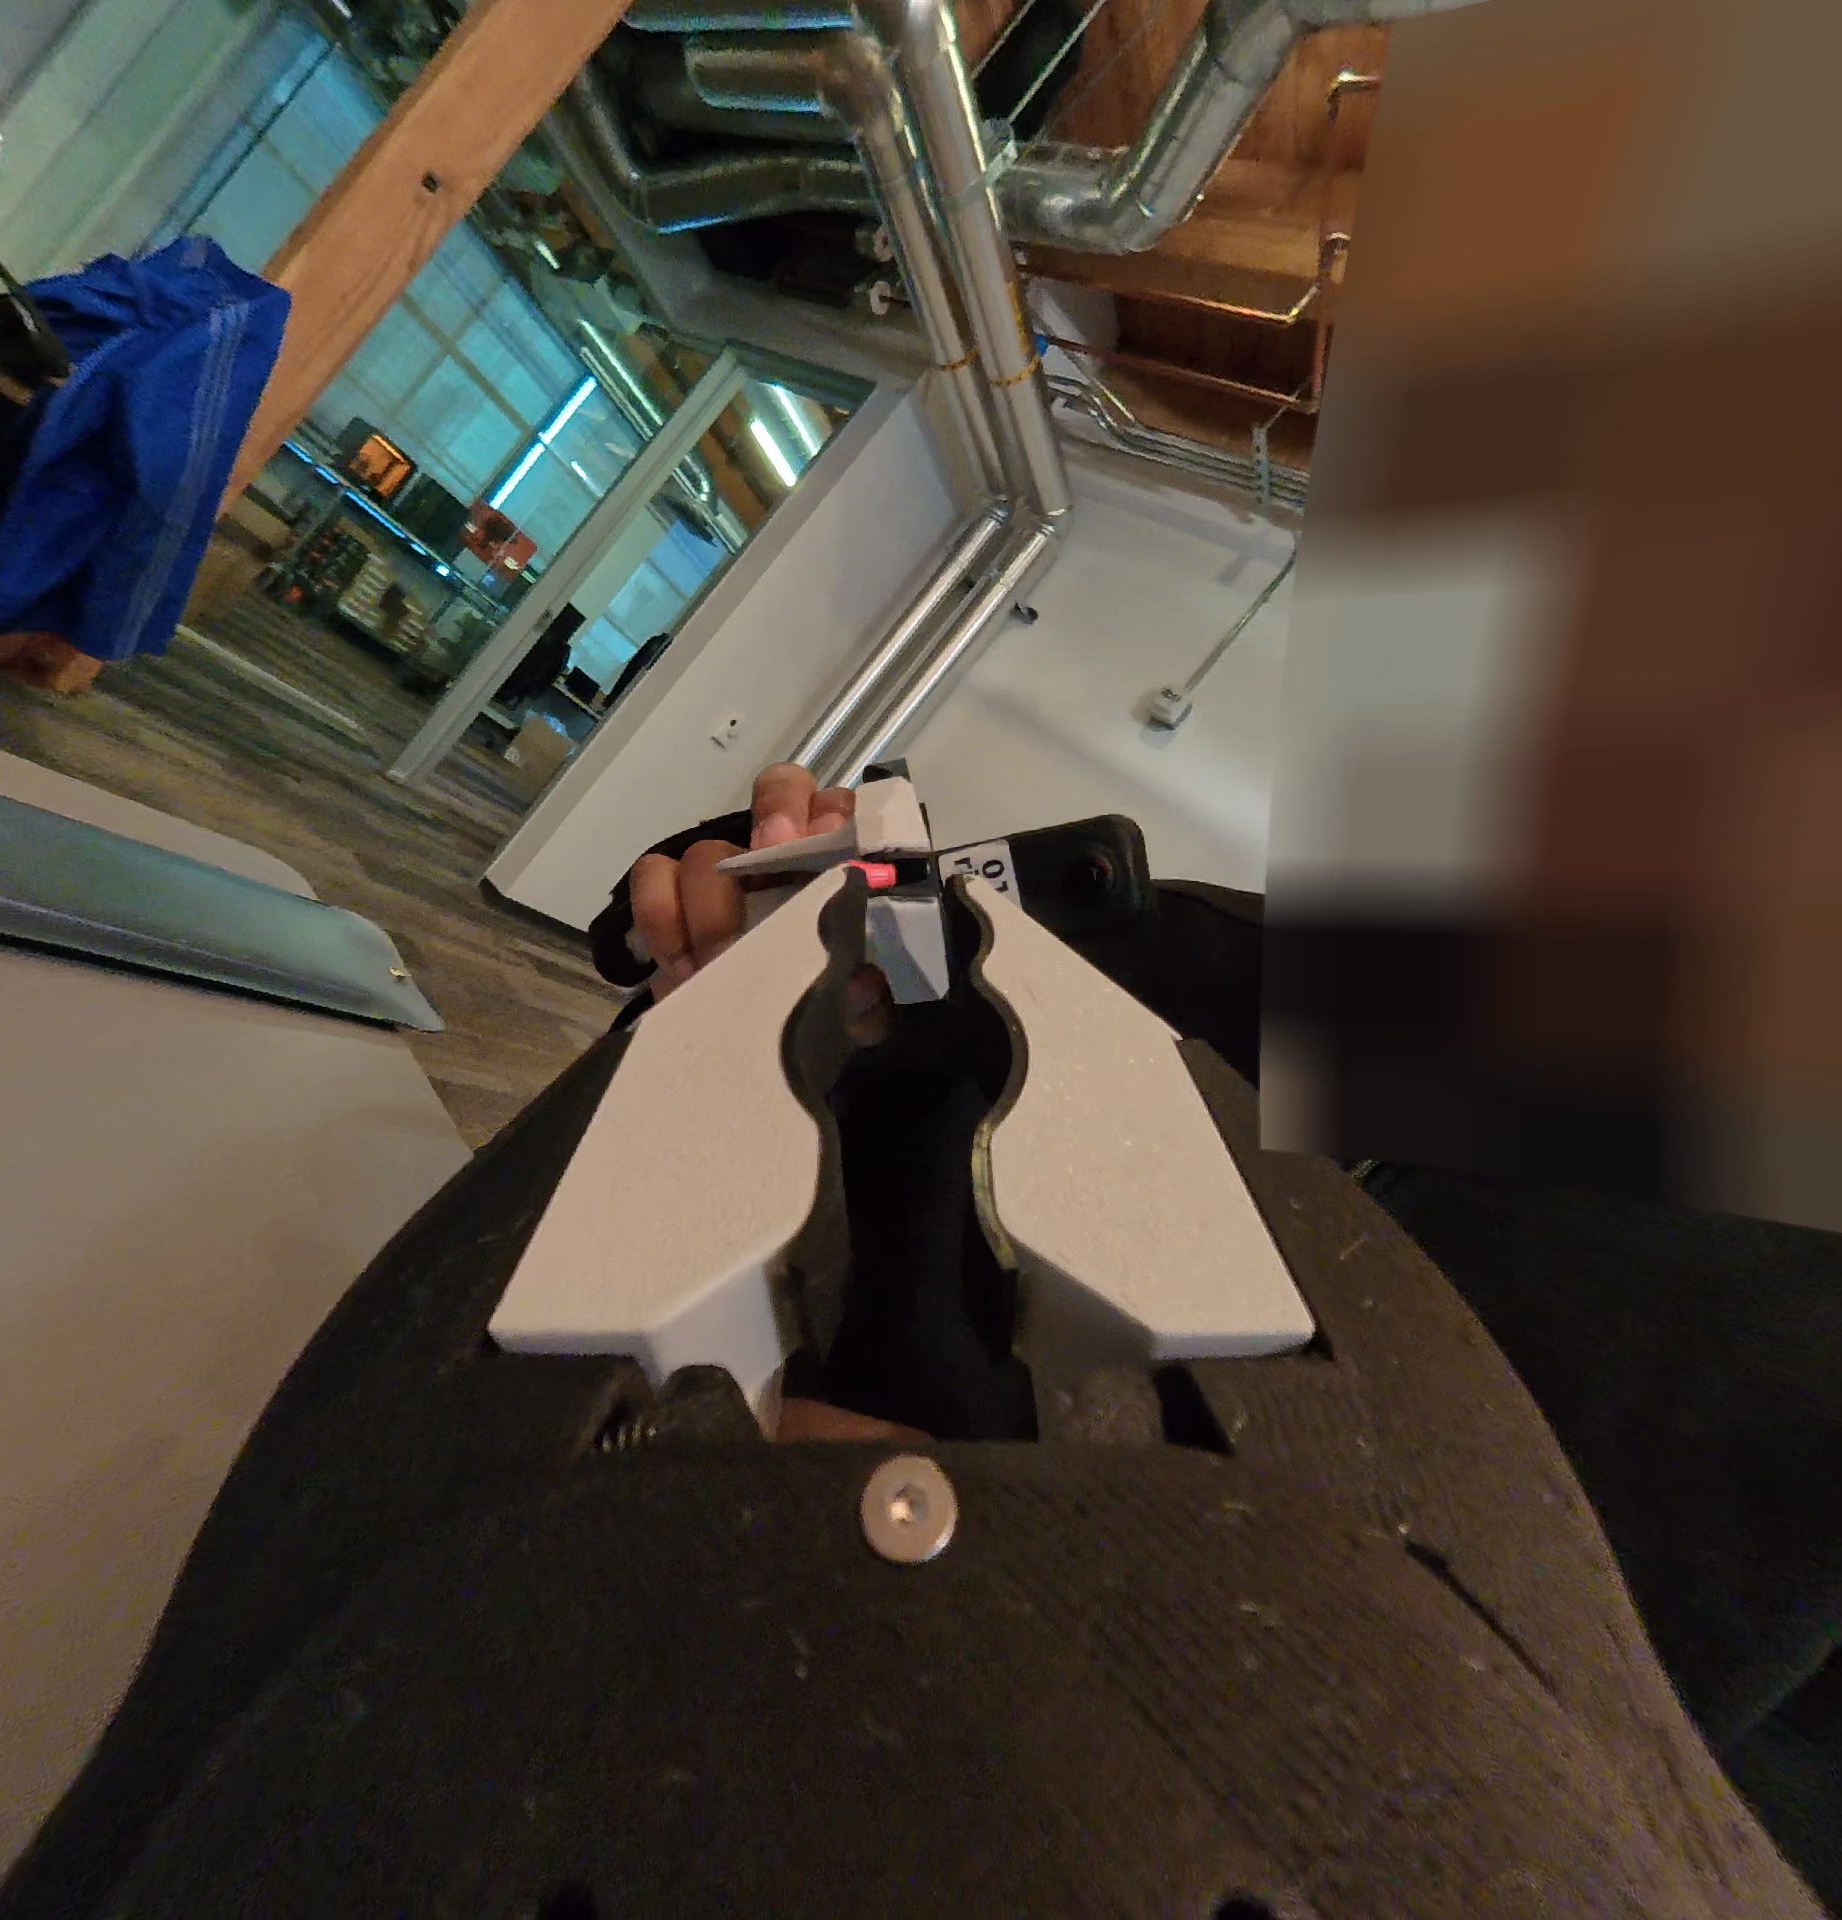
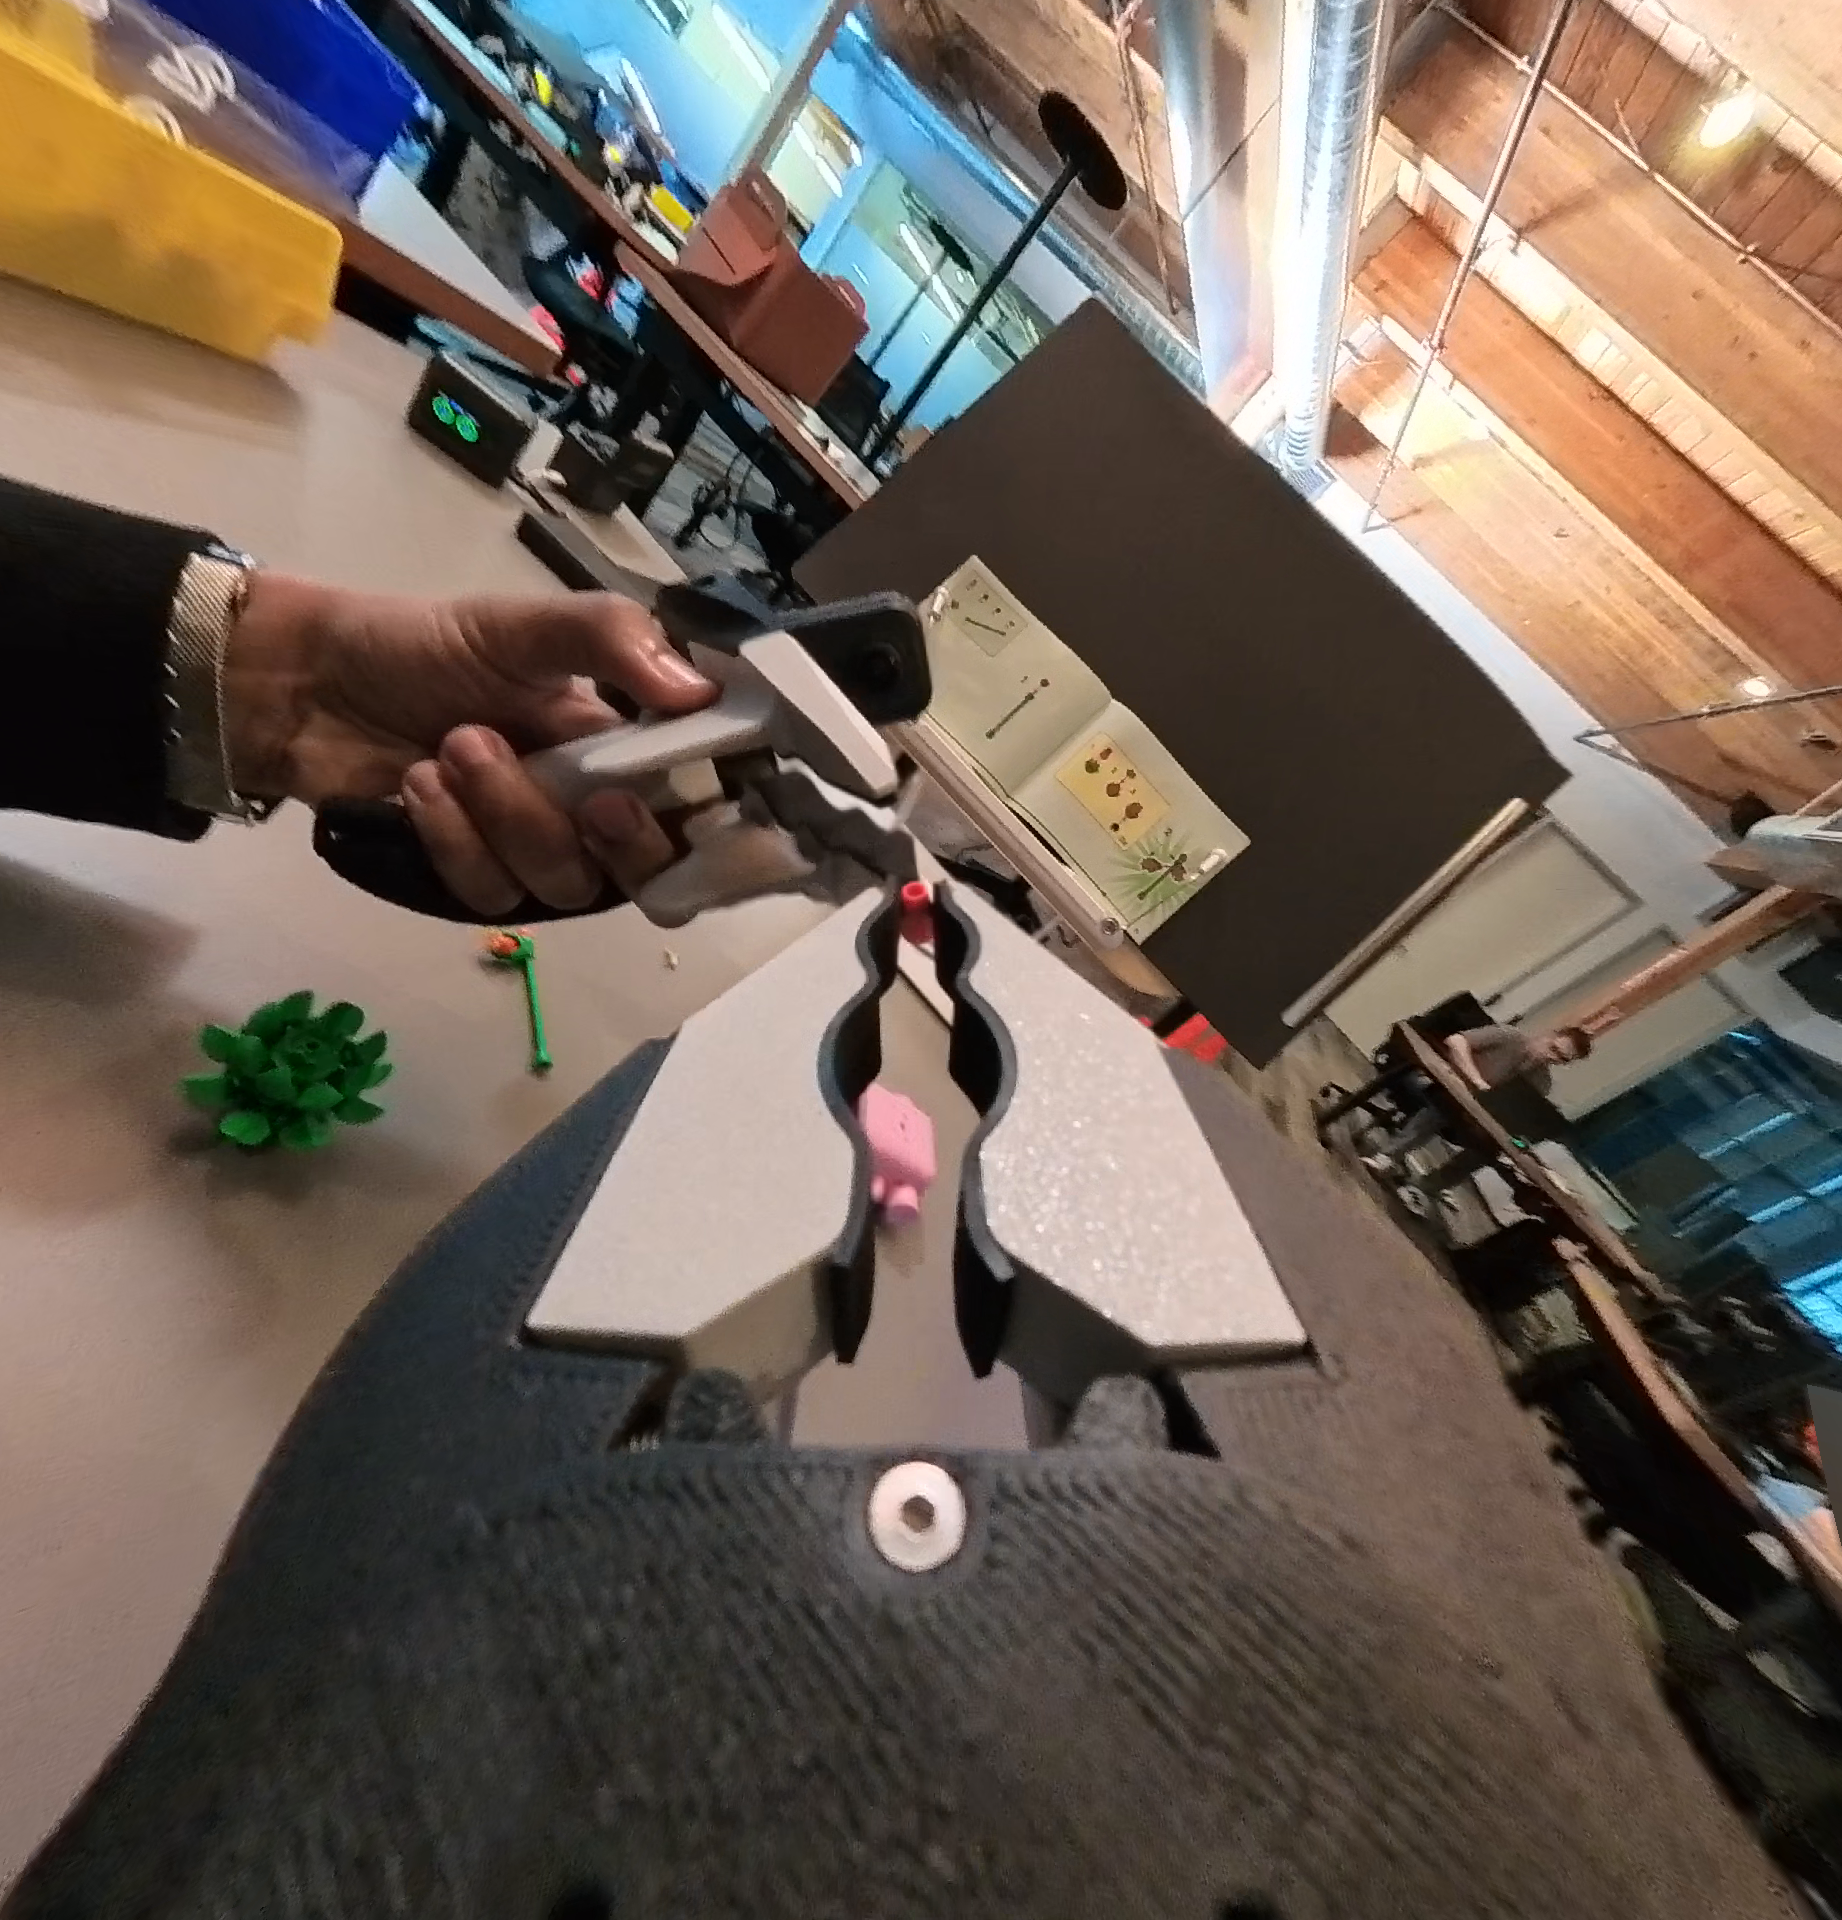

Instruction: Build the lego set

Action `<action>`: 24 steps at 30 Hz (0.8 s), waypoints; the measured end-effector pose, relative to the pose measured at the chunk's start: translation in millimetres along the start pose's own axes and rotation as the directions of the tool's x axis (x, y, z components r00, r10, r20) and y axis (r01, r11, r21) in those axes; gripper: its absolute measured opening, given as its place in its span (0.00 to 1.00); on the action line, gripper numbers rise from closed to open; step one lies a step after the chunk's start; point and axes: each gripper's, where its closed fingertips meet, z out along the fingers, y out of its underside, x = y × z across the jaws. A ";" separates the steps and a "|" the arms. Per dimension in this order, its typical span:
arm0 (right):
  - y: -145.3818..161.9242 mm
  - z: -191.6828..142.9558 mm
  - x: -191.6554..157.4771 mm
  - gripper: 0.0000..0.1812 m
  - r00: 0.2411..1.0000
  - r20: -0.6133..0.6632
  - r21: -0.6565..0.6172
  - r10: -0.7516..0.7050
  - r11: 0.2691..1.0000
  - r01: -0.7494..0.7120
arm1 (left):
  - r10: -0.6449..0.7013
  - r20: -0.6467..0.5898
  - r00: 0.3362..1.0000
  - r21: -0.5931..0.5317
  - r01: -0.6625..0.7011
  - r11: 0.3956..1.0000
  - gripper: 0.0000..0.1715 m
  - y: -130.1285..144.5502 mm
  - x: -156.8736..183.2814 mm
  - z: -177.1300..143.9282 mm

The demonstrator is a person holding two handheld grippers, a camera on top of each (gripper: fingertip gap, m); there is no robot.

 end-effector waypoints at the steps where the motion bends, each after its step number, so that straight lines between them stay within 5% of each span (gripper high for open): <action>1: -3.3 -0.9 -0.9 0.03 1.000 0.012 0.022 0.018 1.000 -0.019 | -0.009 -0.004 1.000 0.001 0.009 1.000 0.11 0.2 -0.4 0.5; 4: -12.1 -2.6 -2.4 0.02 0.999 0.029 0.079 0.038 0.996 -0.040 | -0.072 -0.044 0.996 -0.017 0.071 0.997 0.18 5.9 -1.2 5.4; 11: -15.1 -2.0 -10.5 0.02 0.998 0.055 0.110 0.007 0.994 -0.014 | -0.107 -0.168 0.980 -0.099 0.092 0.991 0.13 21.5 15.3 17.7; 24: -13.5 -3.2 -11.1 0.00 0.998 0.061 0.095 -0.012 0.995 0.006 | -0.059 -0.083 0.995 -0.059 0.054 0.997 0.07 13.6 5.3 11.0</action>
